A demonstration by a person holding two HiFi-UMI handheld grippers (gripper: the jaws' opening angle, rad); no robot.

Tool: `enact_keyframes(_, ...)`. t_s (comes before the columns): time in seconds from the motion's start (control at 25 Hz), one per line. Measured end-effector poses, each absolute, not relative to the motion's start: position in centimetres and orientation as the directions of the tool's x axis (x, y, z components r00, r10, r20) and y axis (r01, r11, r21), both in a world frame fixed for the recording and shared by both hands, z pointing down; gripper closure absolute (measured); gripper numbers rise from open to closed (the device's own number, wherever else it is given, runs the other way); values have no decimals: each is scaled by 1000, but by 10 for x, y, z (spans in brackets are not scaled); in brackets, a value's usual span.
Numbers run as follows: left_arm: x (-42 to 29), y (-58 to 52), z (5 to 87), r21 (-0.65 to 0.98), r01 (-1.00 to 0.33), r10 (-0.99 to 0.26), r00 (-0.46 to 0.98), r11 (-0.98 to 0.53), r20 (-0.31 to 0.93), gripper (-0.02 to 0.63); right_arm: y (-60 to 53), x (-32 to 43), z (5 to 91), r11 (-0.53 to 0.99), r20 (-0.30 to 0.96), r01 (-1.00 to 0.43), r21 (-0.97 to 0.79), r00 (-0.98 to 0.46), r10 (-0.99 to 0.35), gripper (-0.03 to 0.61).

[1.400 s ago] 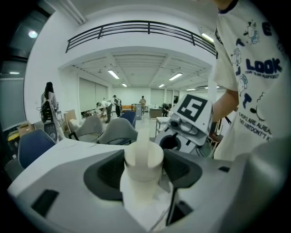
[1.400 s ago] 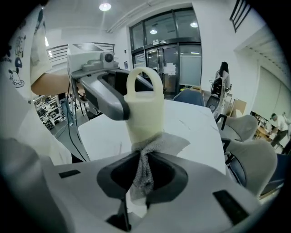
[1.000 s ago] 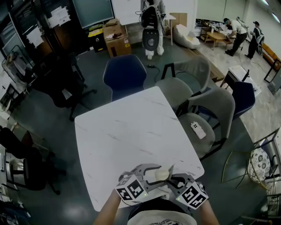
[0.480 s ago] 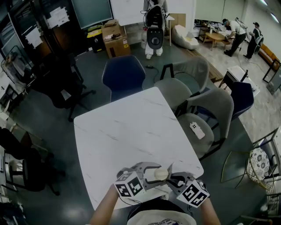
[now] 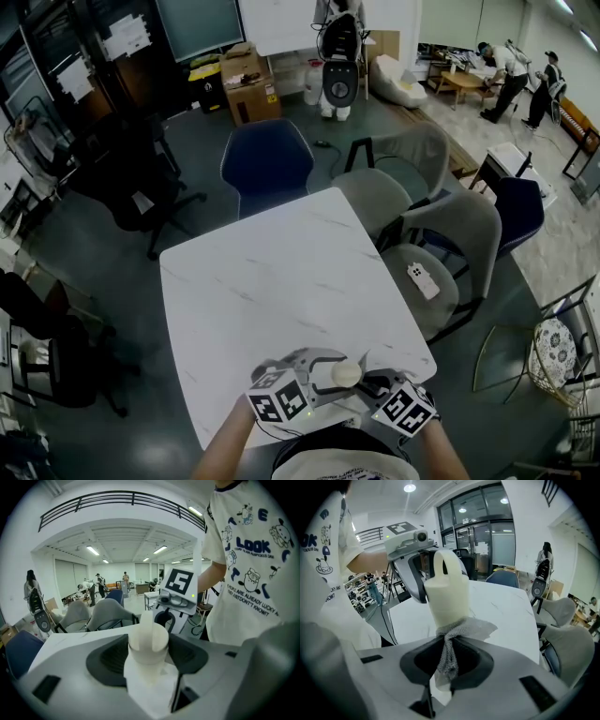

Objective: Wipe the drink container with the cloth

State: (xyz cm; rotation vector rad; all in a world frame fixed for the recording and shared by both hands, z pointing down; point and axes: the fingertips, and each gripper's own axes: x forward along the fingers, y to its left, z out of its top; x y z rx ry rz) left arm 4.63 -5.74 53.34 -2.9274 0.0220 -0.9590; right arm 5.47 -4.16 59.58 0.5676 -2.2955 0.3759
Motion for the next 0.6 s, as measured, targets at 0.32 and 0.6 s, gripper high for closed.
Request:
enact_keyframes(0.32,45,-56,533,-71,-25,-61,820,-997,569,341,-42,52,638,822,736,-549,-154,-618,-275,532)
enact_keyframes(0.6,46,-58,533,-91,-80,-117,825,-993,552,339,-39,50,662,803,752,-570,-171,-603,-268,532)
